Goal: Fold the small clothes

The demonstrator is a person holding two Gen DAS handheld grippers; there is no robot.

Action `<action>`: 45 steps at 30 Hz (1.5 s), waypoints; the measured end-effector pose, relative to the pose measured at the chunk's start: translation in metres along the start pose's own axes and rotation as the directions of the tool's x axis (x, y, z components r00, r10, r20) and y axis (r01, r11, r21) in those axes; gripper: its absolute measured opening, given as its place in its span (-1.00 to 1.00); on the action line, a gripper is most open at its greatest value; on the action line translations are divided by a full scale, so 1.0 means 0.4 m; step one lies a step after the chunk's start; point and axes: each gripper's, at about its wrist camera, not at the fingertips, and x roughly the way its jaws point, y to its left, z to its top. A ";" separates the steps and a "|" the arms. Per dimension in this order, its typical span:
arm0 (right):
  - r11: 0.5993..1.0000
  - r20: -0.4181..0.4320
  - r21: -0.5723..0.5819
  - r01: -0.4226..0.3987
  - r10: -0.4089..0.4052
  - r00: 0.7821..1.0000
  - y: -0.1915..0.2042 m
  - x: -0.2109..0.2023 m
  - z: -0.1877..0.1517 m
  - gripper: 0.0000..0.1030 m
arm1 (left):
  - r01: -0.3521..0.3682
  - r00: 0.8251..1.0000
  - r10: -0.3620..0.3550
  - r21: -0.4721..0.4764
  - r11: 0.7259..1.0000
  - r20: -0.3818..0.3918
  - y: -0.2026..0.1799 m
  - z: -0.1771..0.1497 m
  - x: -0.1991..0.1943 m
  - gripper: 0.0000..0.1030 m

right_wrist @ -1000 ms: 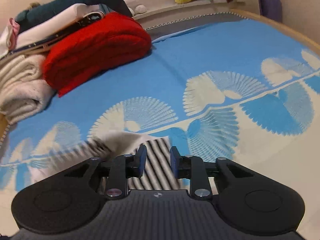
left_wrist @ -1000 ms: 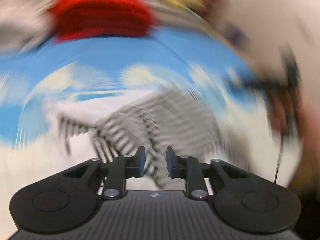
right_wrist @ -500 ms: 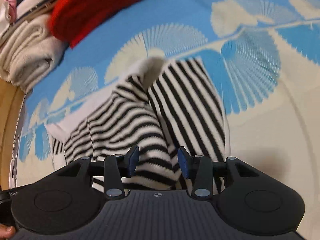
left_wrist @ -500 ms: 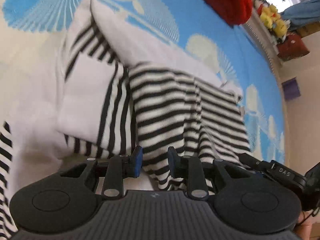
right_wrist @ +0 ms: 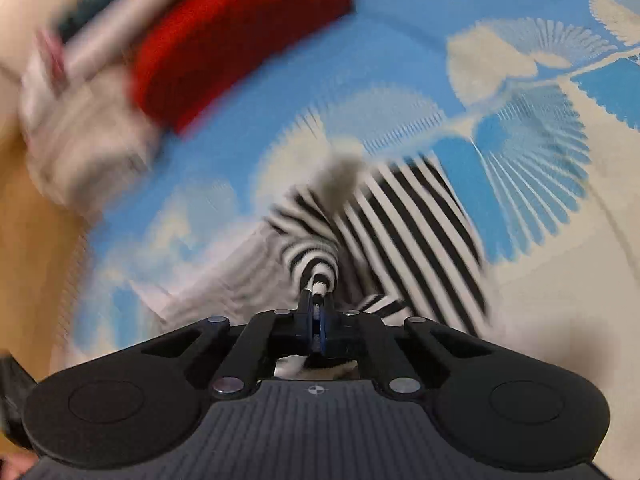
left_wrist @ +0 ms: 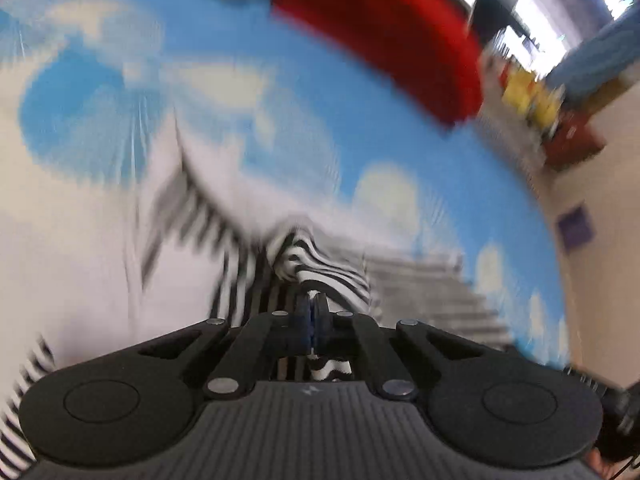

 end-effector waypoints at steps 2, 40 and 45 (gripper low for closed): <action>0.994 0.042 0.054 -0.091 0.089 0.995 -0.003 -0.028 0.014 -0.97 | 0.022 0.998 -0.019 -0.051 0.998 0.058 0.022 0.022 -0.041 -0.99; 0.969 -0.145 0.041 0.243 -0.235 0.961 -0.038 0.091 -0.033 -0.97 | -0.252 0.944 0.218 -0.115 0.961 -0.248 0.125 -0.050 0.087 -0.94; 0.942 -0.115 0.058 0.331 -0.323 0.940 -0.057 0.094 -0.026 -0.90 | -0.259 0.954 0.251 -0.031 0.965 -0.165 0.102 -0.020 0.056 -0.46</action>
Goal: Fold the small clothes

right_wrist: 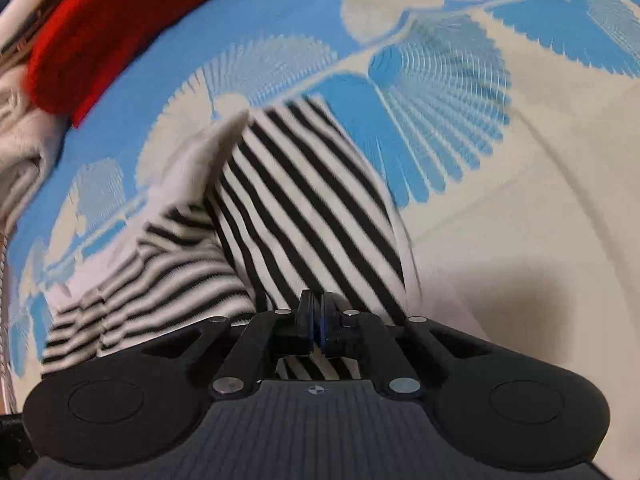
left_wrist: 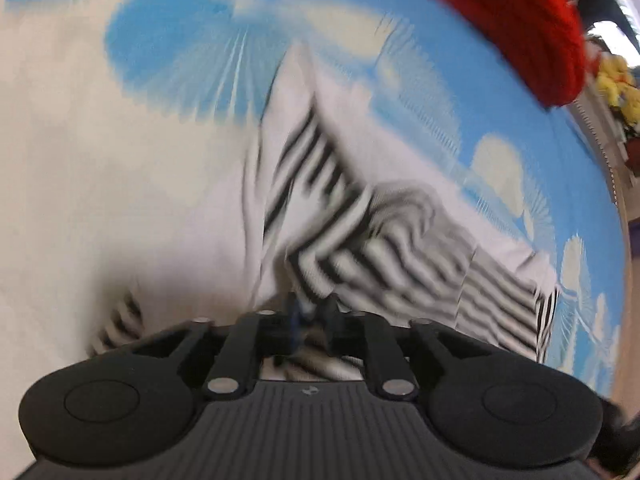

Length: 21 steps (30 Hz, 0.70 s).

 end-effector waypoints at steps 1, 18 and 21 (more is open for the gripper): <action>1.000 0.035 -0.001 -0.008 0.008 0.999 0.003 -0.015 0.007 -0.90 | -0.001 0.998 -0.001 0.020 1.000 0.067 -0.009 0.005 -0.025 -0.32; 0.987 -0.071 -0.141 -0.075 0.065 0.995 0.077 0.034 -0.046 -0.77 | 0.027 1.000 -0.026 -0.064 0.998 0.016 0.034 0.042 0.043 -0.55; 0.983 0.013 -0.178 -0.056 0.059 0.998 0.099 -0.011 -0.049 -0.58 | 0.038 0.999 -0.036 -0.058 0.998 0.032 0.033 0.046 0.032 -0.40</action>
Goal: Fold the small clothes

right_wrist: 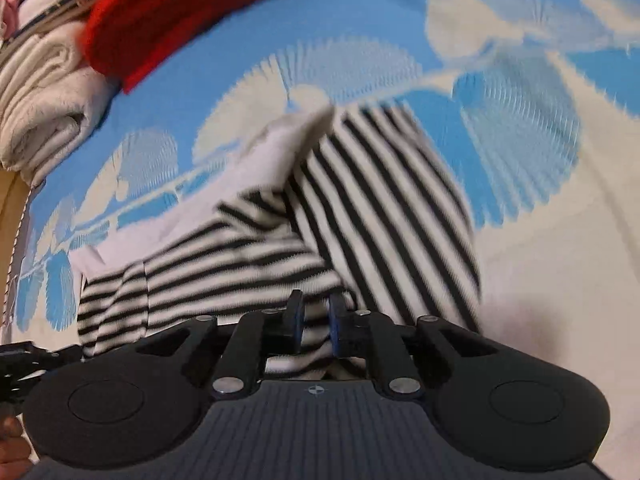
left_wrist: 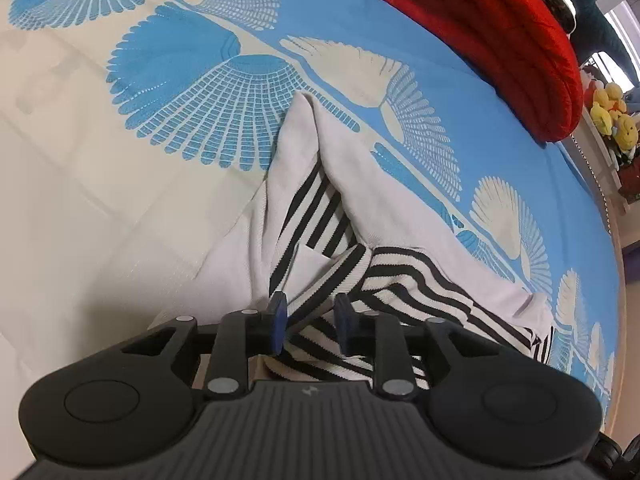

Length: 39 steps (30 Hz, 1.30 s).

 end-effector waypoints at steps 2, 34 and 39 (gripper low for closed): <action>0.999 0.038 -0.024 0.041 -0.040 0.998 0.000 -0.010 0.007 -0.20 | -0.001 1.000 0.001 -0.008 1.000 -0.029 0.001 0.001 0.010 -0.39; 0.998 -0.055 -0.062 0.032 -0.035 0.998 -0.011 0.064 -0.005 -0.57 | -0.056 0.996 0.077 0.357 0.932 -0.046 -0.084 -0.103 0.019 -0.85; 0.990 0.112 -0.137 0.038 -0.022 0.993 0.036 -0.074 -0.006 -0.54 | -0.053 0.979 -0.040 0.439 0.897 0.201 -0.110 -0.133 -0.167 -0.82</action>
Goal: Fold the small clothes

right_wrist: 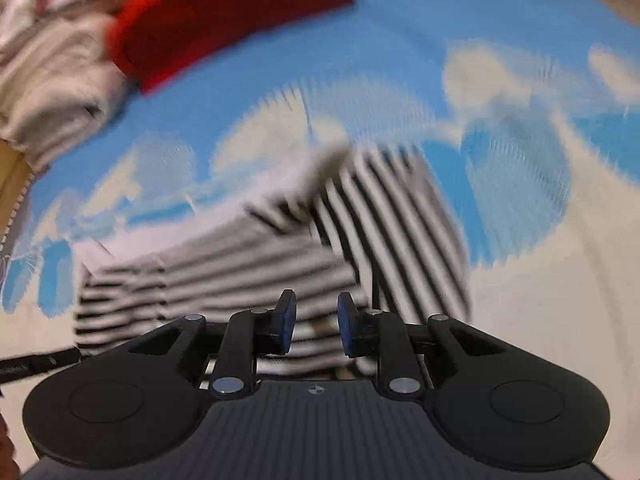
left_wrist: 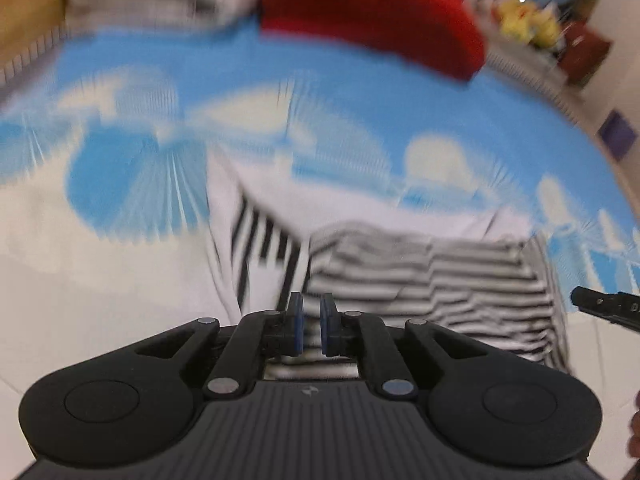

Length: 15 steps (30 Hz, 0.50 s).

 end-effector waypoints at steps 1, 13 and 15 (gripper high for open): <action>1.000 0.036 -0.018 -0.004 0.005 0.999 0.004 -0.034 0.007 -0.53 | 0.004 0.999 -0.005 0.014 1.000 0.046 -0.001 -0.004 -0.046 -0.79; 0.999 0.237 -0.015 0.041 -0.036 0.971 -0.051 -0.474 -0.148 -0.35 | 0.038 0.975 -0.057 0.091 0.995 0.214 0.002 -0.203 -0.499 -0.22; 0.999 0.245 0.014 0.043 -0.045 0.969 -0.089 -0.535 -0.213 -0.28 | 0.039 0.978 -0.058 0.098 0.994 0.199 0.012 -0.272 -0.547 -0.21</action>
